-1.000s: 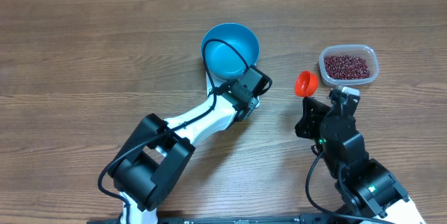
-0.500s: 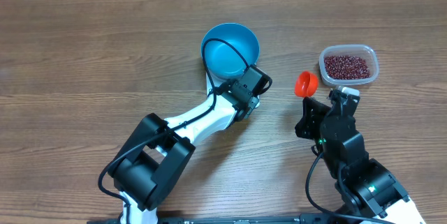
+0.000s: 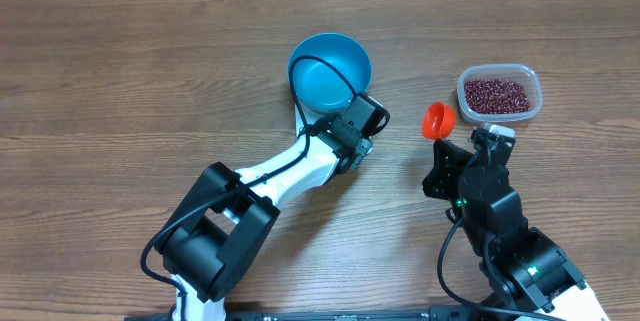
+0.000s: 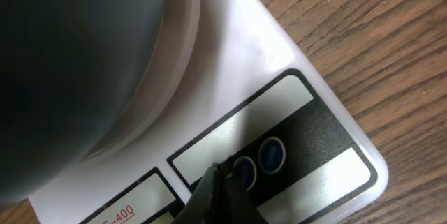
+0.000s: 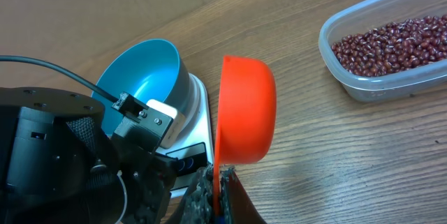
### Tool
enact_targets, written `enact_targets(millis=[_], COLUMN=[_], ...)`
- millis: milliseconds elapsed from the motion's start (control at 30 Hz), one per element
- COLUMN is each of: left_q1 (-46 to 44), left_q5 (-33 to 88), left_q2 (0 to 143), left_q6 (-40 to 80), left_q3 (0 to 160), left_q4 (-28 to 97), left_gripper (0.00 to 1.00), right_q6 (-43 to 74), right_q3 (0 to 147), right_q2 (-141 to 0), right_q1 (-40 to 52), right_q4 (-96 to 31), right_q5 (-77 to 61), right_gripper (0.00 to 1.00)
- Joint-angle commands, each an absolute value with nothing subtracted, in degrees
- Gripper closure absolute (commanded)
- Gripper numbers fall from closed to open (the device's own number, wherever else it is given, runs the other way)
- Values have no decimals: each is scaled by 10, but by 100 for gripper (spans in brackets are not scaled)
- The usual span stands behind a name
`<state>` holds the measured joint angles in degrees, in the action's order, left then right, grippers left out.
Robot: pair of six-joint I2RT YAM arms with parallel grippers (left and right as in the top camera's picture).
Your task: Scoop item into bowl and weigh 150g on scale
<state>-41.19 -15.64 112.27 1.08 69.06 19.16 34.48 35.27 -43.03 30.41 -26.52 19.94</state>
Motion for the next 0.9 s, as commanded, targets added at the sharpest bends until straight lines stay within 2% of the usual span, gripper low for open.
enact_targets(millis=[0,867], left_q1=[-408,-404], left_q5=[-142,-159], left_q2=[1140,1159], left_q6=[17,18], left_q3=[695,695], left_q4=[201,225], left_gripper=[96,96], right_q6=[340,340], right_q3=[371,371], right_q2=[-429,-429], right_q1=[302,302], right_q4=[-263,-267], right_q5=[209,209], right_gripper=[96,96])
